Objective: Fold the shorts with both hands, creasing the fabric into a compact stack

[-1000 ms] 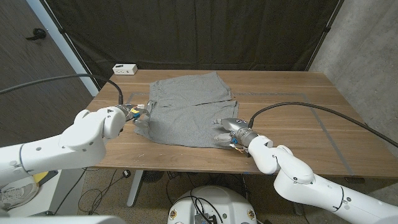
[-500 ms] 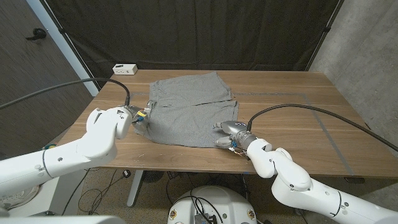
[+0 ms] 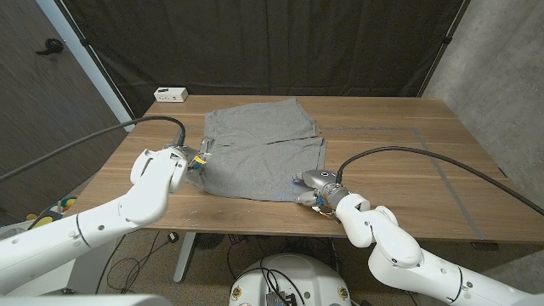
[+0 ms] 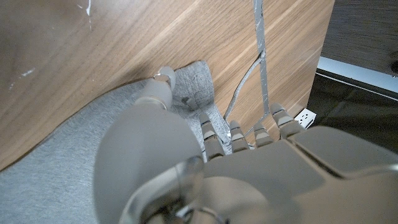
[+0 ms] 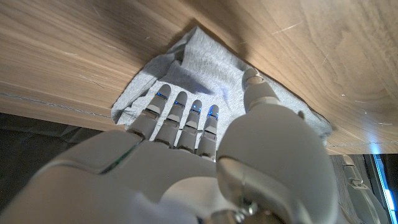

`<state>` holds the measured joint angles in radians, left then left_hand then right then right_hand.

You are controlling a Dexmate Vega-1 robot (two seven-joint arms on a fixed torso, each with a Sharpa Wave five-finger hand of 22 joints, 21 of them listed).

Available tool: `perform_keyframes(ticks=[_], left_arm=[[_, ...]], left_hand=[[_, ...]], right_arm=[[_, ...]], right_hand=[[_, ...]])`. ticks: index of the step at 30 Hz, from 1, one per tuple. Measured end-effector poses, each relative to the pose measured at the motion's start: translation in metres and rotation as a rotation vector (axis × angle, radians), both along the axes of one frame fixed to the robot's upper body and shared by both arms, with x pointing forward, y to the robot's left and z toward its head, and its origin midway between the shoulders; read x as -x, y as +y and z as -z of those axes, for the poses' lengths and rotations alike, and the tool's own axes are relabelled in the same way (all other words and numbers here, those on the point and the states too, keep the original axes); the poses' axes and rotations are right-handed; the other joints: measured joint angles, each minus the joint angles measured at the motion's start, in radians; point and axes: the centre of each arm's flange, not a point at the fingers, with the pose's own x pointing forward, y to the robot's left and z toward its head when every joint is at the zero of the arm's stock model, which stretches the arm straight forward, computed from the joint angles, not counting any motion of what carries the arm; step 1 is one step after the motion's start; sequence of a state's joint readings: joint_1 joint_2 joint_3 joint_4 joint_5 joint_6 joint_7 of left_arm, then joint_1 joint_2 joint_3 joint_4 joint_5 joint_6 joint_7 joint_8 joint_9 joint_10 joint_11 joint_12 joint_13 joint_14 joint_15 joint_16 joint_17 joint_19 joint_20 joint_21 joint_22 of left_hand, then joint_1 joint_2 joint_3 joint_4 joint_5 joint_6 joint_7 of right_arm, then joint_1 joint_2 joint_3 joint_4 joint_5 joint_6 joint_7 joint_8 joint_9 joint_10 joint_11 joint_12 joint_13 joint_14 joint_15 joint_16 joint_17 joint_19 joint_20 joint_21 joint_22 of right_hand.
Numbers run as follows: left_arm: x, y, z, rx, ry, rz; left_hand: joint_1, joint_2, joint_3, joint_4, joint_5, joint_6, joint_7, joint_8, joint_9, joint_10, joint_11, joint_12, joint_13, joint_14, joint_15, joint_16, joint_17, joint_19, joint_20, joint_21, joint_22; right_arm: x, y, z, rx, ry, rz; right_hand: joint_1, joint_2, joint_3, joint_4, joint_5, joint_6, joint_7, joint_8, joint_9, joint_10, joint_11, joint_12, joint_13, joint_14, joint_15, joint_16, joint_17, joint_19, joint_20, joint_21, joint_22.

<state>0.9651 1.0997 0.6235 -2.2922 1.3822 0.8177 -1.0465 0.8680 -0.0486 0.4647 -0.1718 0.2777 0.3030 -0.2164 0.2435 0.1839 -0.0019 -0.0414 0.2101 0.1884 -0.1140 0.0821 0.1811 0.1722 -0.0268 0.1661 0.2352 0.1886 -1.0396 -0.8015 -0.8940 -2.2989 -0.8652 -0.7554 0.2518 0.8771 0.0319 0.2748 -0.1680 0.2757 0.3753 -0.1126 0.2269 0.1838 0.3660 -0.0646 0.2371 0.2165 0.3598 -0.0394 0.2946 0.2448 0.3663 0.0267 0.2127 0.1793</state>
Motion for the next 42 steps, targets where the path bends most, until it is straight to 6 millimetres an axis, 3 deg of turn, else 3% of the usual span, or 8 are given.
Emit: perform_keyframes(ticks=[10,15,22,25,28,34,39,42], left_arm=[[-0.009,0.002,0.014,-0.042,0.021,-0.037],[-0.012,0.0,0.021,-0.092,-0.004,-0.019],[-0.015,0.001,0.033,-0.127,-0.057,0.025],[-0.016,0.002,0.037,-0.142,-0.08,0.041],[-0.018,0.003,0.042,-0.152,-0.09,0.049],[-0.019,0.006,0.05,-0.18,-0.116,0.057],[-0.021,0.008,0.053,-0.192,-0.129,0.053],[-0.021,0.01,0.054,-0.194,-0.136,0.053]], left_hand=[[0.064,0.019,-0.004,0.004,0.0,0.074,-0.001,0.006,0.005,0.041,-0.02,0.009,0.0,0.024,-0.034,0.004,0.0,0.031,-0.016,0.0,0.0],[0.108,0.023,-0.028,0.011,-0.016,0.149,-0.001,0.012,0.005,0.1,-0.04,0.027,0.0,0.069,-0.068,0.012,0.0,0.069,-0.032,0.006,0.0],[0.113,0.027,-0.056,0.024,-0.041,0.222,0.005,0.016,0.005,0.164,-0.058,0.042,0.0,0.116,-0.093,0.014,0.0,0.101,-0.05,0.013,0.0],[0.133,0.047,-0.062,0.029,-0.052,0.278,0.013,0.023,0.005,0.196,-0.061,0.045,0.0,0.132,-0.109,0.014,0.0,0.115,-0.054,0.017,0.0],[0.157,0.092,-0.064,0.027,-0.071,0.388,0.032,0.045,0.004,0.247,-0.066,0.049,0.0,0.159,-0.118,0.014,0.0,0.131,-0.059,0.02,0.004],[0.202,0.147,-0.082,0.017,-0.093,0.655,0.108,0.101,0.008,0.338,-0.076,0.053,-0.003,0.21,-0.12,0.014,-0.005,0.156,-0.07,0.024,0.005],[0.208,0.153,-0.085,0.014,-0.097,0.7,0.125,0.101,0.007,0.358,-0.089,0.053,-0.003,0.222,-0.118,0.014,-0.005,0.161,-0.075,0.028,0.005],[0.208,0.153,-0.094,0.017,-0.097,0.706,0.123,0.098,0.01,0.363,-0.084,0.052,-0.003,0.226,-0.122,0.013,-0.005,0.166,-0.08,0.028,0.005]], right_arm=[[-0.003,-0.001,0.002,0.025,-0.002,0.03],[-0.005,-0.002,0.005,0.028,-0.001,0.037],[-0.007,-0.004,0.008,0.032,-0.004,0.048],[-0.007,-0.005,0.009,0.036,-0.006,0.052],[-0.009,-0.007,0.01,0.042,-0.009,0.061],[-0.014,-0.011,0.014,0.041,-0.016,0.067],[-0.017,-0.011,0.016,0.037,-0.017,0.061],[-0.019,-0.011,0.016,0.034,-0.012,0.057]], right_hand=[[0.062,0.009,-0.004,0.004,0.01,0.005,-0.013,-0.007,0.0,0.0,-0.022,0.0,0.005,0.01,-0.007,0.02,0.022,0.007,-0.018,0.0,0.005],[0.072,0.012,-0.004,0.004,0.01,0.009,-0.016,-0.007,0.0,0.0,-0.021,0.0,0.005,0.019,-0.005,0.031,0.03,0.016,-0.027,0.007,0.005],[0.081,0.013,-0.013,0.004,0.01,0.009,-0.016,-0.007,0.0,0.002,-0.023,0.0,0.009,0.026,-0.002,0.044,0.043,0.018,-0.029,0.007,0.005],[0.11,0.027,-0.013,0.004,0.016,0.031,-0.02,-0.007,0.0,0.018,-0.03,0.0,0.009,0.041,-0.003,0.062,0.055,0.035,-0.037,0.016,0.004],[0.159,0.042,-0.013,0.004,0.018,0.08,-0.024,-0.004,0.0,0.061,-0.034,0.013,0.014,0.087,-0.006,0.1,0.083,0.067,-0.046,0.031,0.005],[0.24,0.079,-0.052,0.015,-0.001,0.315,-0.027,0.04,0.0,0.217,-0.043,0.073,0.033,0.226,-0.015,0.262,0.233,0.136,-0.068,0.067,0.018],[0.259,0.091,-0.064,0.019,-0.013,0.455,-0.006,0.064,0.0,0.282,-0.051,0.1,0.046,0.264,-0.018,0.307,0.282,0.154,-0.075,0.081,0.023],[0.259,0.091,-0.066,0.022,-0.017,0.485,0.0,0.065,0.0,0.29,-0.053,0.103,0.05,0.273,-0.02,0.313,0.29,0.158,-0.071,0.088,0.023]])
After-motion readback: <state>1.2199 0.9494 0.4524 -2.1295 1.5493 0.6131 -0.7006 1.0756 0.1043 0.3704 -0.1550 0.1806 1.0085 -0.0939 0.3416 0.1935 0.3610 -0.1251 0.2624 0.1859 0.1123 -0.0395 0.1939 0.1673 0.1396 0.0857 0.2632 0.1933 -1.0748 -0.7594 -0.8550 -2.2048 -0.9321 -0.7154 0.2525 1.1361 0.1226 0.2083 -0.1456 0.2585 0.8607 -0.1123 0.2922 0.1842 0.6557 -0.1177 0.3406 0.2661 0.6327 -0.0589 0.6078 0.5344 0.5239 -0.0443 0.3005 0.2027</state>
